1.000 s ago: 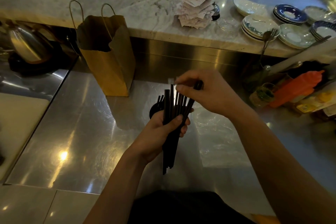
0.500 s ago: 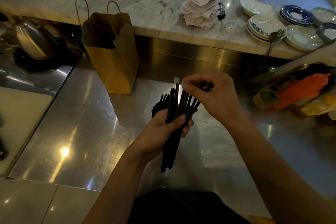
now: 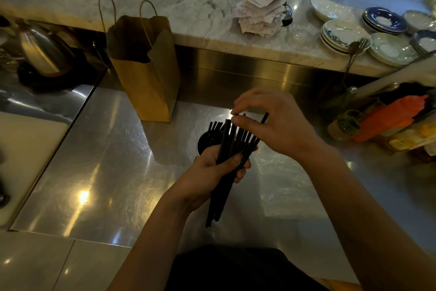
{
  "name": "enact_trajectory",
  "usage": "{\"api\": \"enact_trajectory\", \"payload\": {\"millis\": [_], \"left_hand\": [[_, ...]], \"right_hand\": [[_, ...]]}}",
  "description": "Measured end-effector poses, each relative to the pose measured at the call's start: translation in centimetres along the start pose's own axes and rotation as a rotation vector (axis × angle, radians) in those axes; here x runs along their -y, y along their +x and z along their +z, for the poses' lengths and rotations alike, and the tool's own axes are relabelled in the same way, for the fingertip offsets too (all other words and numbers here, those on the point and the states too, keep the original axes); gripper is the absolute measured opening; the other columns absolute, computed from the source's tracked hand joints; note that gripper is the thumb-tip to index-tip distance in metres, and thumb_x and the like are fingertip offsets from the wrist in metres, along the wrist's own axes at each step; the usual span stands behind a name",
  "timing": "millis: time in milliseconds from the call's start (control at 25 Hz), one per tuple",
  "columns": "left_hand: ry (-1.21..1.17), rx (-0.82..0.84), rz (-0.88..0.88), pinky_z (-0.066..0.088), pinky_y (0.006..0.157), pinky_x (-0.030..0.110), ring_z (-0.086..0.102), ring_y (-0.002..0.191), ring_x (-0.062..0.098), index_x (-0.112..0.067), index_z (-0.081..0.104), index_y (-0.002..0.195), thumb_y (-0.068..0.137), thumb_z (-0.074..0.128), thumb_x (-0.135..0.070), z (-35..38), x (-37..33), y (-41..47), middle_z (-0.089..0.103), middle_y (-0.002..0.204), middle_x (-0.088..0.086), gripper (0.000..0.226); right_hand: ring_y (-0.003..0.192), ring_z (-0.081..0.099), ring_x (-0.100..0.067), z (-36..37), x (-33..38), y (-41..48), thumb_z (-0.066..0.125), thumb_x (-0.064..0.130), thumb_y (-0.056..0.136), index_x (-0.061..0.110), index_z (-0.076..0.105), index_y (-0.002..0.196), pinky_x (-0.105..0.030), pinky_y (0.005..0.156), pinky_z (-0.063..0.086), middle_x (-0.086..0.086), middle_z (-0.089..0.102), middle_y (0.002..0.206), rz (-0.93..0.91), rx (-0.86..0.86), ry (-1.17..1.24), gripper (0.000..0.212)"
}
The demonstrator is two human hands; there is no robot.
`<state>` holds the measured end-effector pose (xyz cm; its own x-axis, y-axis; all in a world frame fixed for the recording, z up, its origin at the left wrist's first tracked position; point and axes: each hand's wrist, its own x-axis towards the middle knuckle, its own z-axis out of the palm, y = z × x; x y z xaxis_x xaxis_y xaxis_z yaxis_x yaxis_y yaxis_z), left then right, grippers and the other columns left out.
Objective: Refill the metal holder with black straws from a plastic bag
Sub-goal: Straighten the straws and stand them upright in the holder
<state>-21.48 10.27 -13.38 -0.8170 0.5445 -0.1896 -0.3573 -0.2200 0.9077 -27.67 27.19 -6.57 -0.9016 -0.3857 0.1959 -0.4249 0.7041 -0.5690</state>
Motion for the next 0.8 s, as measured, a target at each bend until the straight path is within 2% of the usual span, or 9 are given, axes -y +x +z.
{"api": "enact_trajectory", "payload": {"millis": [80,200,280,360,440,560,680,800], "left_hand": [[-0.006,0.001,0.002,0.045,0.073,0.030,0.054,0.073,0.013,-0.001,0.055,0.129,0.103,0.043,-0.009,0.1,0.0,-0.1,0.061,0.083,-0.001,0.030],[-0.026,0.009,0.008,0.043,0.074,0.032,0.053,0.074,0.015,-0.003,0.057,0.127,0.103,0.043,-0.010,-0.3,0.0,0.0,0.061,0.083,0.000,0.028],[-0.015,0.017,0.004,0.043,0.074,0.033,0.053,0.073,0.016,-0.004,0.058,0.125,0.103,0.043,-0.009,-0.4,-0.1,0.0,0.061,0.084,0.000,0.027],[0.012,0.019,-0.003,0.044,0.073,0.032,0.054,0.073,0.014,-0.007,0.060,0.121,0.103,0.042,-0.009,-0.2,-0.2,-0.2,0.062,0.083,-0.001,0.025],[0.039,0.019,-0.012,0.045,0.073,0.029,0.055,0.073,0.012,-0.008,0.061,0.121,0.103,0.042,-0.008,0.0,-0.3,-0.3,0.063,0.083,-0.002,0.026],[0.075,0.022,-0.025,0.046,0.073,0.027,0.055,0.072,0.010,-0.009,0.060,0.122,0.103,0.042,-0.008,0.0,-0.4,-0.4,0.063,0.082,-0.004,0.027],[0.115,0.031,-0.030,0.047,0.073,0.026,0.056,0.073,0.010,-0.008,0.060,0.123,0.103,0.042,-0.008,-0.2,-0.5,-0.4,0.063,0.083,-0.003,0.027],[0.125,0.044,-0.036,0.047,0.074,0.027,0.056,0.074,0.011,-0.009,0.061,0.122,0.103,0.042,-0.009,-0.1,-0.6,-0.4,0.062,0.085,0.000,0.027]], "right_hand": [[0.113,0.057,-0.012,-0.4,0.0,0.0,0.059,0.040,0.088,0.031,0.068,0.109,-0.044,0.098,0.045,0.009,0.066,0.116,-0.019,0.061,-0.057,0.025],[0.125,0.048,-0.014,-0.9,0.4,0.2,0.056,0.040,0.090,0.035,0.060,0.124,-0.049,0.107,0.035,0.010,0.059,0.129,-0.058,0.181,-0.202,0.034],[0.126,0.047,-0.016,-1.2,0.9,0.5,0.055,0.042,0.091,0.035,0.059,0.124,-0.048,0.108,0.032,0.010,0.059,0.129,-0.086,0.198,-0.269,0.034],[0.116,0.052,-0.015,-1.1,1.5,0.6,0.056,0.037,0.092,0.030,0.065,0.115,-0.043,0.102,0.038,0.009,0.064,0.118,-0.110,0.198,-0.250,0.026],[0.100,0.056,-0.010,-0.9,1.8,0.6,0.059,0.029,0.092,0.025,0.067,0.105,-0.034,0.090,0.046,0.011,0.065,0.101,-0.108,0.215,-0.186,0.016],[0.089,0.056,0.000,-1.0,1.9,0.6,0.060,0.027,0.092,0.026,0.065,0.099,-0.018,0.080,0.043,0.017,0.061,0.092,-0.049,0.264,-0.077,0.009],[0.085,0.056,0.009,-1.1,1.4,0.6,0.061,0.028,0.091,0.025,0.065,0.096,-0.008,0.079,0.041,0.019,0.061,0.087,0.015,0.265,0.028,0.007],[0.088,0.060,0.008,-0.8,1.0,0.4,0.063,0.025,0.090,0.025,0.068,0.095,-0.005,0.081,0.043,0.021,0.063,0.086,0.014,0.211,0.079,0.007]]}}
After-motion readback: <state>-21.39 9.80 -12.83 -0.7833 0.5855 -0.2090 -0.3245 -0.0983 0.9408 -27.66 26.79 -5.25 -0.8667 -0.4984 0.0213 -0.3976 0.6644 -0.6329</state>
